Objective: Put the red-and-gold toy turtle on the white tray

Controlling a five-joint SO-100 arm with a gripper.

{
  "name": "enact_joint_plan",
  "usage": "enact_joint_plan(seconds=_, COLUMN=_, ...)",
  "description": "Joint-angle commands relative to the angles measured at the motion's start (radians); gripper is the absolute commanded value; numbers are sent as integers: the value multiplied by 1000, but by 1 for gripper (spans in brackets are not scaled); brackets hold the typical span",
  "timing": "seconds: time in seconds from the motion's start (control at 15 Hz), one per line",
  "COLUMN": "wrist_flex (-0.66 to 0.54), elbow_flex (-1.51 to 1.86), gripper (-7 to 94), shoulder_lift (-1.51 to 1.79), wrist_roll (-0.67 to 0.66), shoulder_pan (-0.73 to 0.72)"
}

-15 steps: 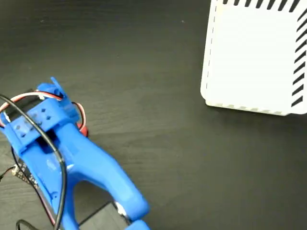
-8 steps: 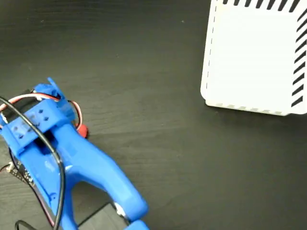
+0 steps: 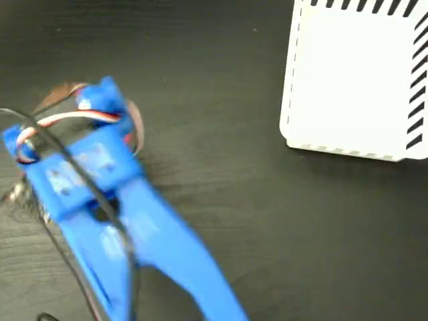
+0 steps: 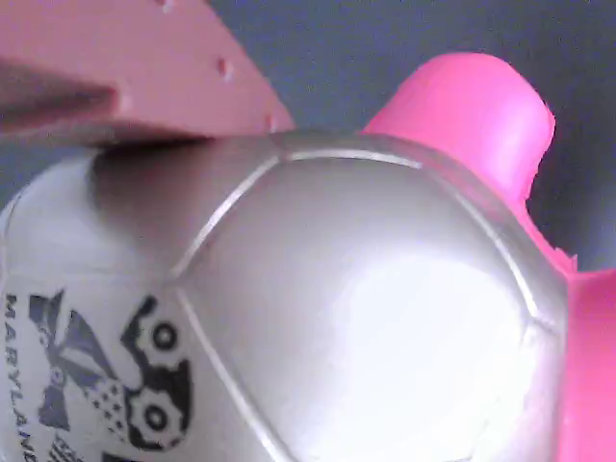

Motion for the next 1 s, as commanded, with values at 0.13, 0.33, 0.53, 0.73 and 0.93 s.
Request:
enact_joint_plan(seconds=0.13, wrist_flex=179, elbow_flex=-295, gripper=0, shoulder_lift=153, wrist_roll=38, shoulder_pan=95)
enact_joint_plan(seconds=0.33, wrist_flex=167, elbow_flex=-373, gripper=0, shoulder_lift=77, wrist_roll=112, shoulder_pan=307)
enact_joint_plan(seconds=0.53, wrist_flex=132, elbow_flex=-598, gripper=0, shoulder_lift=-117, wrist_roll=209, shoulder_pan=594)
enact_joint_plan(seconds=0.73, wrist_flex=250, elbow_flex=-960, gripper=0, shoulder_lift=-399, wrist_roll=259, shoulder_pan=802)
enact_joint_plan(seconds=0.93, wrist_flex=264, elbow_flex=-982, gripper=0, shoulder_lift=-483, wrist_roll=275, shoulder_pan=905)
